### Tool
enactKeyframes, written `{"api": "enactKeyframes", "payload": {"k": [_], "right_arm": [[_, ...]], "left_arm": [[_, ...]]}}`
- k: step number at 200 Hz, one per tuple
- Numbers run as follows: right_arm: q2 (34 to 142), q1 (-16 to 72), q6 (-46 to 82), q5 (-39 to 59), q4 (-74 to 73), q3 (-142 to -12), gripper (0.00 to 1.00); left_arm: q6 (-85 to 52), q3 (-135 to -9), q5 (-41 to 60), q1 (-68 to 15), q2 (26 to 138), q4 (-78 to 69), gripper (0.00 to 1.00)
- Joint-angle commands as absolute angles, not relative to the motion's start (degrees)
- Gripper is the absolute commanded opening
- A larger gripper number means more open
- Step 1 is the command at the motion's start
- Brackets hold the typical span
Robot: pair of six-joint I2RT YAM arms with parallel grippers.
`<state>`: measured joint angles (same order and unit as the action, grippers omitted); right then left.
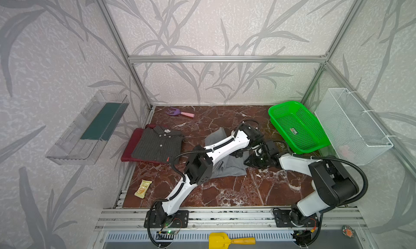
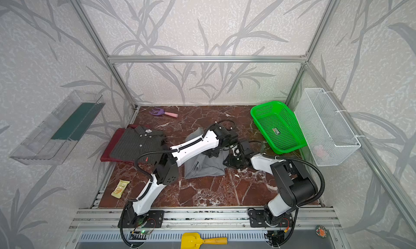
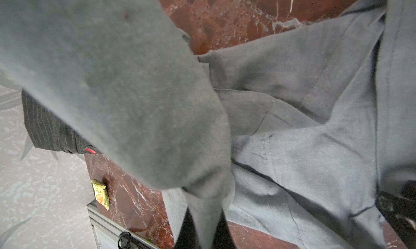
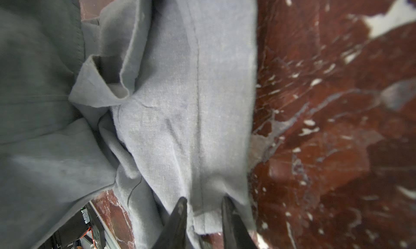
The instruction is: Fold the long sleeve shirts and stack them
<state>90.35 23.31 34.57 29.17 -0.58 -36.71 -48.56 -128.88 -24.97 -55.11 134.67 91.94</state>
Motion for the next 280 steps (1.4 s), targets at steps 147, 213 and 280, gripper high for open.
{"api": "enactKeyframes", "payload": {"k": [147, 213, 280], "right_arm": [[85.80, 23.21, 32.93, 27.27, 4.26, -35.65, 0.34], [76.42, 23.00, 29.62, 28.17, 11.68, -42.39, 0.41], [91.20, 29.94, 33.01, 31.44, 7.10, -57.93, 0.27]], "left_arm": [[-44.05, -151.47, -16.91, -55.77, 139.13, 102.83, 0.91], [-39.84, -120.98, -22.79, -53.60, 113.41, 86.00, 0.98], [-37.59, -71.60, -17.26, -49.31, 84.36, 46.67, 0.96]]}}
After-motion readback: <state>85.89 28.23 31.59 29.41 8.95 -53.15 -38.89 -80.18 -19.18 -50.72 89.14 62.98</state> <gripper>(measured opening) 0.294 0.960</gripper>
